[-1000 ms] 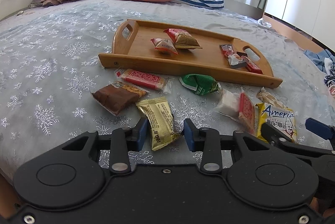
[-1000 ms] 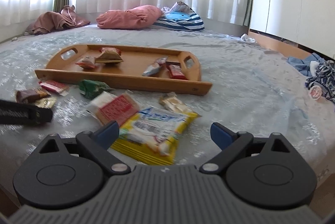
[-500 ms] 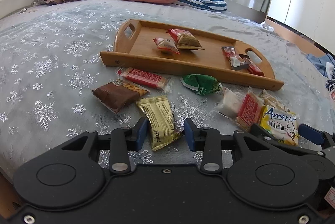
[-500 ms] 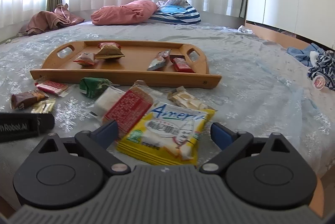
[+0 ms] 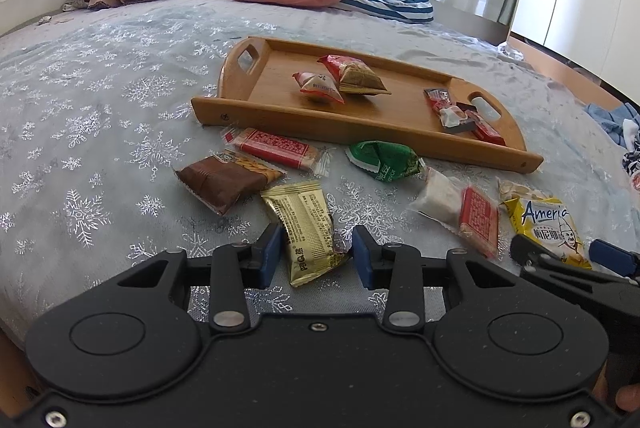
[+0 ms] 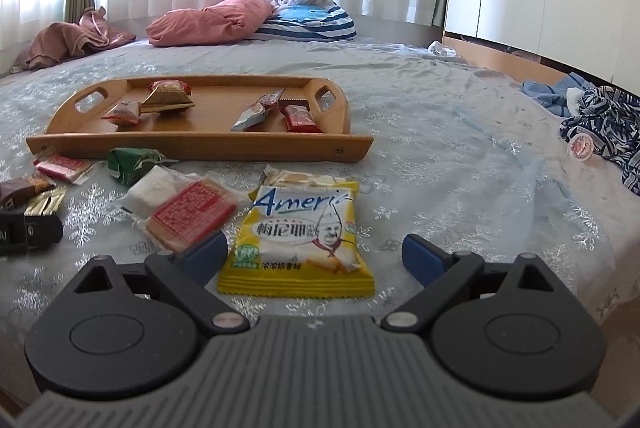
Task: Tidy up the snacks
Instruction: 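Grasp the gold wafer packet with the left gripper while the right grasps the yellow biscuit pack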
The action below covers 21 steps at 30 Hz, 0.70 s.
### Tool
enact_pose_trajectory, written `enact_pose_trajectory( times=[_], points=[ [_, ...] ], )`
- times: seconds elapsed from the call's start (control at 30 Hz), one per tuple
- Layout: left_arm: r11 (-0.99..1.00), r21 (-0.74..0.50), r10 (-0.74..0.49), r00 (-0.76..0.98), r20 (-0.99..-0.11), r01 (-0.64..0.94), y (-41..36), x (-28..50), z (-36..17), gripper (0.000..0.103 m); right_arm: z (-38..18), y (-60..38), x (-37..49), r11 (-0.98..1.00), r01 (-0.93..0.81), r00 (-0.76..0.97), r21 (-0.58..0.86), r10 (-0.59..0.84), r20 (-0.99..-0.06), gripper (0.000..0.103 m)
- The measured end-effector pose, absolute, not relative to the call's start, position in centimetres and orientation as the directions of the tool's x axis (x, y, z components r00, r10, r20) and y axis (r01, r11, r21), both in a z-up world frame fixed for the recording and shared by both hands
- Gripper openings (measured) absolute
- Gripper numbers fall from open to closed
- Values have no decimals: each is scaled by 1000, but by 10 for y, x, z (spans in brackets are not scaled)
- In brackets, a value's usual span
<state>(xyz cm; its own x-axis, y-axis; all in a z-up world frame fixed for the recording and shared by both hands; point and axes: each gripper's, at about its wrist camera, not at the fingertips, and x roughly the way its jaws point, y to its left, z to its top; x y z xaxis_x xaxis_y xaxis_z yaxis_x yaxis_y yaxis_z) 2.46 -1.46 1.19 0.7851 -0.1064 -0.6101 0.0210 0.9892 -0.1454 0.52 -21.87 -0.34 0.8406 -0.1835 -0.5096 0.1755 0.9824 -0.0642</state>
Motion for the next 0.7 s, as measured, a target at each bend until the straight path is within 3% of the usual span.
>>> enact_pose_trajectory(
  times=[0.3,0.6,0.7],
  points=[
    [990,-143,-106,784,-612,22,-16,25,12,39,-3,-219,23,981,196,830,-11,-171,-531,97],
    [989,-144,-107,768,-632,20,-16,31,13,40,-4,-217,30,983,181,829,-33,-171,-532,82],
    [989,-144,-108,759,-643,19,-16,33,15,36,-2,-217,29,983,180,830,-32,-169,-531,71]
  ],
)
